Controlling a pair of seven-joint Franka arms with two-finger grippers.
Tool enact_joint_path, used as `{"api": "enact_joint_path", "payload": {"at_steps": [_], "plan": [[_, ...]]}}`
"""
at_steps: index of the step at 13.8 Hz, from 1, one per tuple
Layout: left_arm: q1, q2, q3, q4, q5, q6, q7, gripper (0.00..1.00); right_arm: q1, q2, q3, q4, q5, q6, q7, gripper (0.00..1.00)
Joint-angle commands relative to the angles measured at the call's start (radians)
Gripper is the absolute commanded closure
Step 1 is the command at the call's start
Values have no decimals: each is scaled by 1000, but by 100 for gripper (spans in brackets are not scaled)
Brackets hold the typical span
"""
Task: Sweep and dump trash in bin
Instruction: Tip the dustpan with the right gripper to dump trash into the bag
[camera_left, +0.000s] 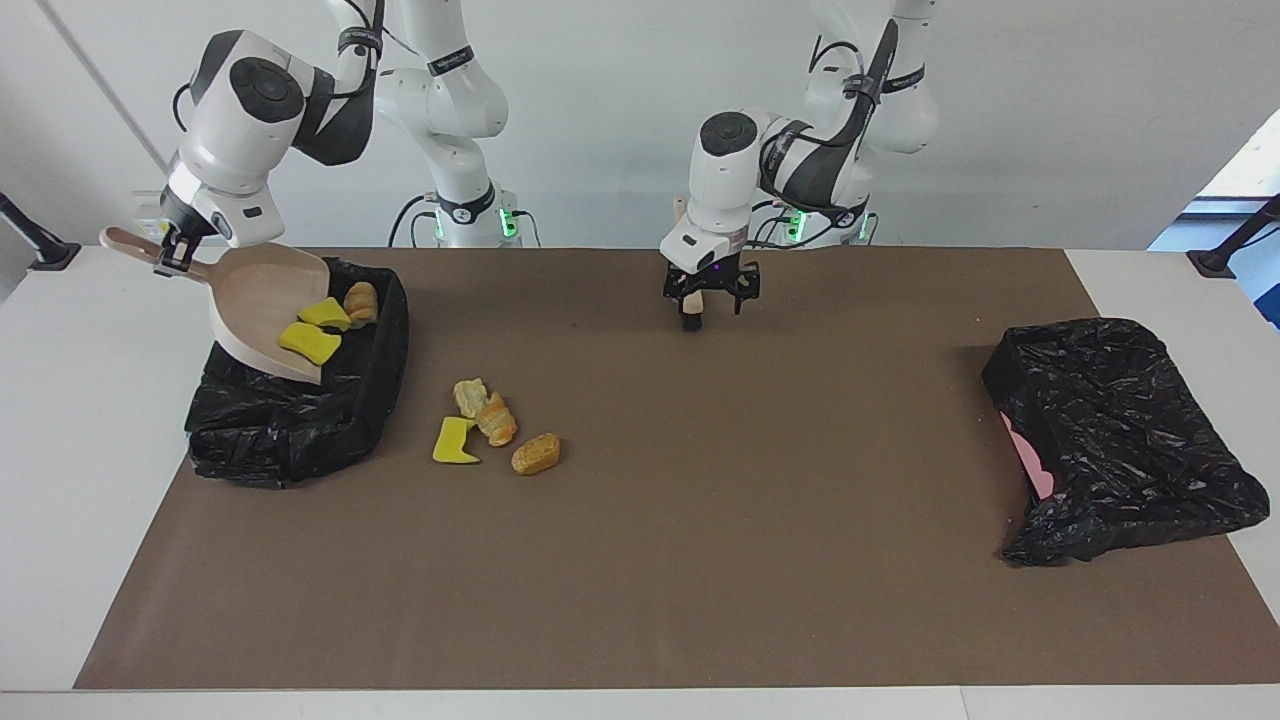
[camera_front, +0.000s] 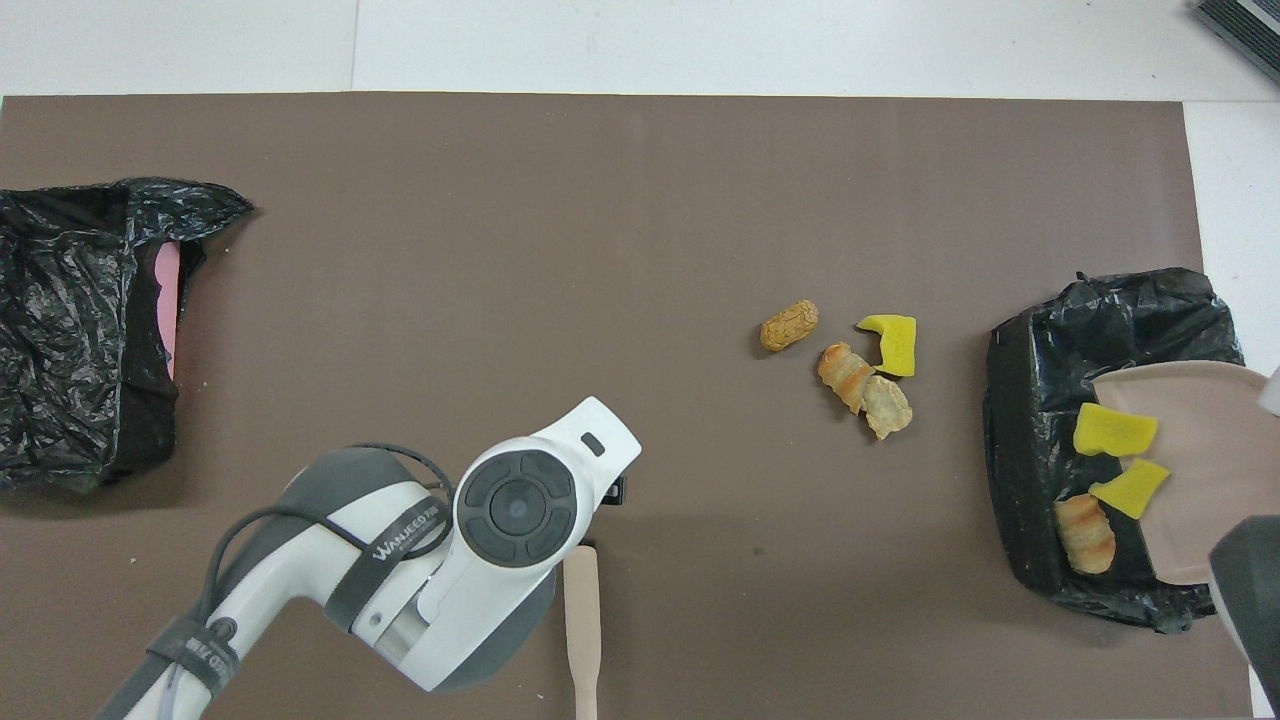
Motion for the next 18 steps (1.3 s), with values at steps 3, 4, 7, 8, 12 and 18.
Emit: {"api": "enact_joint_path", "payload": {"at_steps": [3, 4, 7, 8, 12, 18], "plan": [[158, 26, -9, 221, 29, -87, 181, 0, 68, -48, 12, -25, -126, -120, 60, 100], [186, 15, -8, 263, 29, -142, 231, 0, 94, -61, 12, -22, -157, -148, 60, 100], [270, -29, -3, 381, 20, -336, 400, 0, 156, -110, 12, 9, -160, -246, 40, 100], [296, -58, -2, 390, 20, -393, 431, 0, 171, -133, 18, 23, -147, -278, 35, 100], [428, -167, 3, 406, 19, -498, 610, 0, 197, -173, 110, 102, 17, -444, 73, 100], [546, -78, 29, 646, -113, -659, 638, 0, 202, -142, 294, 178, 427, -572, 565, 100]]}}
